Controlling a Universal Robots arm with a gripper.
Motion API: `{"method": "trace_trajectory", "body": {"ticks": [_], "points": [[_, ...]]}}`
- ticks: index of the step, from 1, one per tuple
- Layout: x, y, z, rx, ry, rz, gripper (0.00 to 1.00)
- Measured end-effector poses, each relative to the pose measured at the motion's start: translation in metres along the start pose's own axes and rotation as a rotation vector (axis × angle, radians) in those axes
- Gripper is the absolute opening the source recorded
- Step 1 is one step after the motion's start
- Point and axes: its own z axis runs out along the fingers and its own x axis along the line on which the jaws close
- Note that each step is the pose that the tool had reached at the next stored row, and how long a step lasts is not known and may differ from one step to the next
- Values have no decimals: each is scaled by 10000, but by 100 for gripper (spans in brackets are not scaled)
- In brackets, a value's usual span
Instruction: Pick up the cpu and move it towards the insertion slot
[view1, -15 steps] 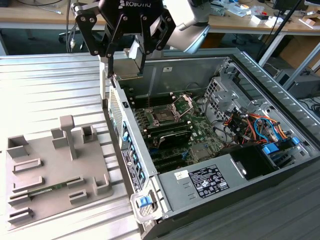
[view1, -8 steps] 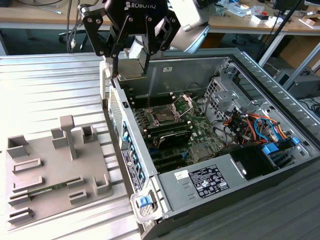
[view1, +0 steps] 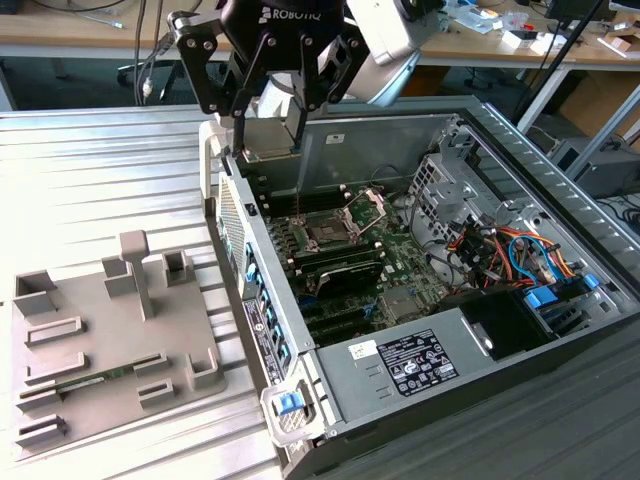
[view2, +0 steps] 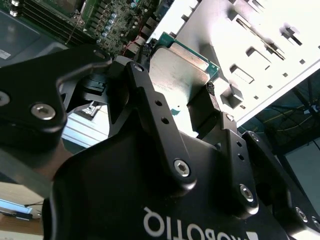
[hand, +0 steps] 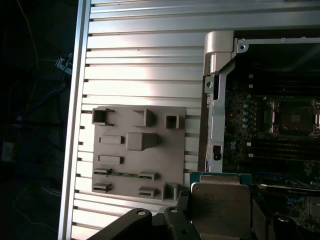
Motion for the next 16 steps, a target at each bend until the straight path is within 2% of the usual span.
{"method": "trace_trajectory", "body": {"ticks": [16], "points": [[-108,-8,27,0,1,-1,55]]}}
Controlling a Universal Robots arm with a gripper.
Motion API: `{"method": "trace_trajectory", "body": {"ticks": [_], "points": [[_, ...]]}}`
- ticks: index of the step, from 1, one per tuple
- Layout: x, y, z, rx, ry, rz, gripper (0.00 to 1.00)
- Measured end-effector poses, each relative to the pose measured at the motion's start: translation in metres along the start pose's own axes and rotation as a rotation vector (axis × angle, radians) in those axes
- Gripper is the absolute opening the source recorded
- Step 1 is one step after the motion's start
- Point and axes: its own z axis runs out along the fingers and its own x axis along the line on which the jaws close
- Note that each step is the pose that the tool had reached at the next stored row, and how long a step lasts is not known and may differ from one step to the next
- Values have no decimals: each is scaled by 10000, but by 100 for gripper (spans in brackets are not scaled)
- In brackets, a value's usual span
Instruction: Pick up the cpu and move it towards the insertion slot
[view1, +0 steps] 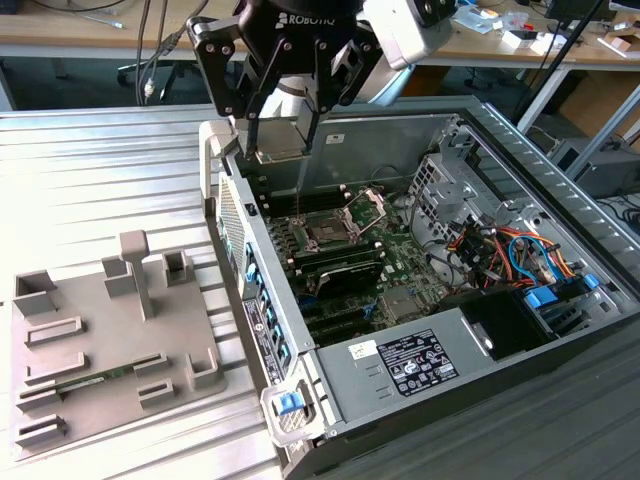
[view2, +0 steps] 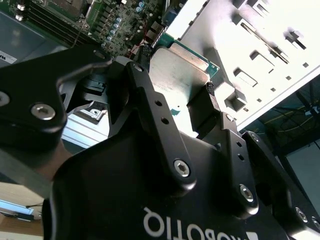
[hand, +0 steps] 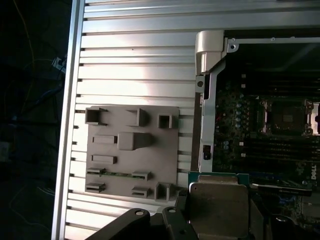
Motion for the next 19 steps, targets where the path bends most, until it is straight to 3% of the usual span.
{"method": "trace_trajectory", "body": {"ticks": [19], "points": [[-128,-11,26,0,0,1,55]]}}
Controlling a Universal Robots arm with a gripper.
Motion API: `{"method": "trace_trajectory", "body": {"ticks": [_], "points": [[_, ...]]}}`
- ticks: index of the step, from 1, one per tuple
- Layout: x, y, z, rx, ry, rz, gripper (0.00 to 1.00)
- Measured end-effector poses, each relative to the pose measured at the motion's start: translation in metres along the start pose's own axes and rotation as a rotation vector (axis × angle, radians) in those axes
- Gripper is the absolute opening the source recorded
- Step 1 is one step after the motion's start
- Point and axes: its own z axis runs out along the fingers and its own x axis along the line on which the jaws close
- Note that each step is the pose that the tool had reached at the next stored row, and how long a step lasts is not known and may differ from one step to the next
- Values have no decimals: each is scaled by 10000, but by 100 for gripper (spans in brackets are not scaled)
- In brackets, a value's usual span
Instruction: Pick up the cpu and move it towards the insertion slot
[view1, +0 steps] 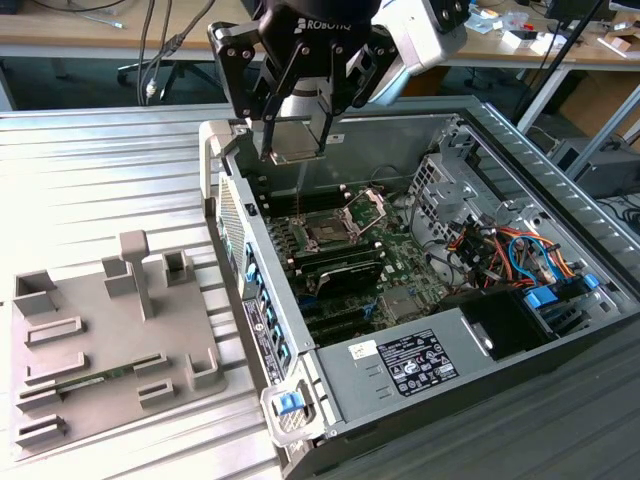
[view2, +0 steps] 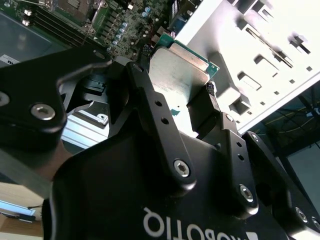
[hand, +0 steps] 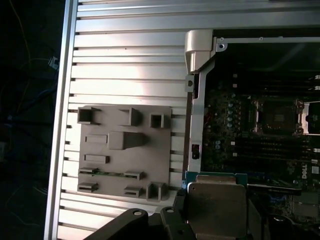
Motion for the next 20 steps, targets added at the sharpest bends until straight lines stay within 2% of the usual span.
{"method": "trace_trajectory", "body": {"ticks": [13,16,20], "points": [[-91,-8,26,0,0,0,55],[-225,-16,74,-1,0,-1,55],[-253,-18,82,0,0,0,55]]}}
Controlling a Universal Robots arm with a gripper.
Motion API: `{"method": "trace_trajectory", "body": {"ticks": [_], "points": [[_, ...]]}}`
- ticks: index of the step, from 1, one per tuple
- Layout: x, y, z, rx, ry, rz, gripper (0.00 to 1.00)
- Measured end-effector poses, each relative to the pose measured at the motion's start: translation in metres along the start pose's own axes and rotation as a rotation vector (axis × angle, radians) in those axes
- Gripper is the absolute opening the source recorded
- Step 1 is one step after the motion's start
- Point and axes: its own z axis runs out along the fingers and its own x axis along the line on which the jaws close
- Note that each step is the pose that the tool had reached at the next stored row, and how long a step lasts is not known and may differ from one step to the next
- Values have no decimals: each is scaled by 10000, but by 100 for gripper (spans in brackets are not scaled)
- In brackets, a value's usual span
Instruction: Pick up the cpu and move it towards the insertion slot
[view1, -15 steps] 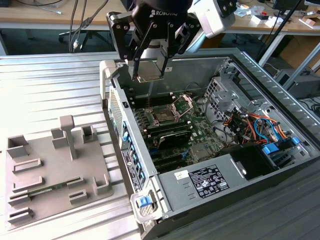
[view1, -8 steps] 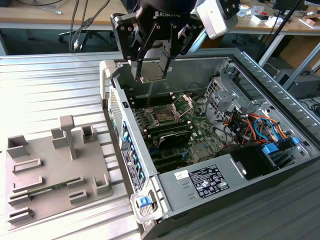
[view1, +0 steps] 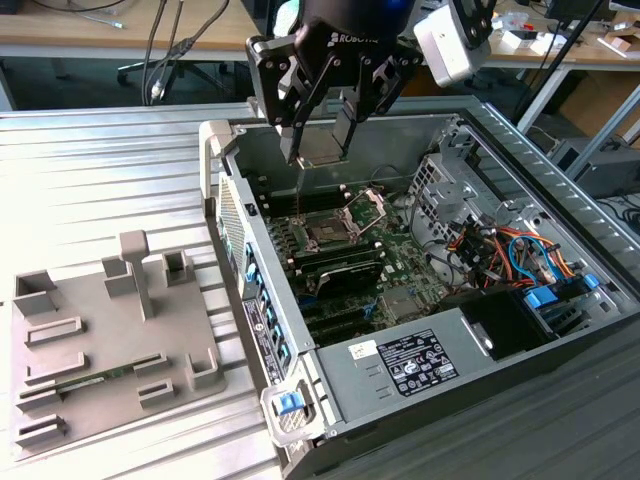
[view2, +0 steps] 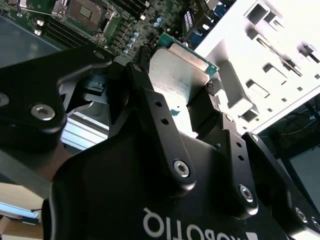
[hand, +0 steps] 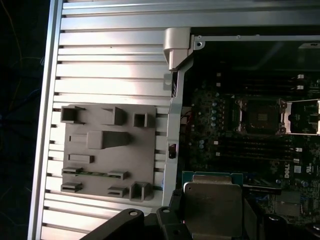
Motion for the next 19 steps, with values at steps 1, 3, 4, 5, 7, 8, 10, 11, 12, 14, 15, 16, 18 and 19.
{"method": "trace_trajectory", "body": {"ticks": [1,3,4,5,7,8,10,11,12,14,15,16,18,19], "points": [[-5,0,1,1,1,0,55],[-17,-1,4,0,0,-1,55],[-22,-1,5,0,0,-1,55],[-27,-2,6,0,0,-1,55],[-37,-2,9,0,0,-1,55],[-41,-3,9,0,1,0,55],[-56,-4,13,0,0,-1,55],[-61,-4,15,0,0,0,55],[-65,-5,16,0,0,0,55],[-74,-5,18,0,0,0,55],[-80,-6,20,0,0,0,55],[-84,-6,21,0,0,-1,55],[-97,-7,24,0,0,0,55],[-104,-8,26,0,0,0,55]]}}
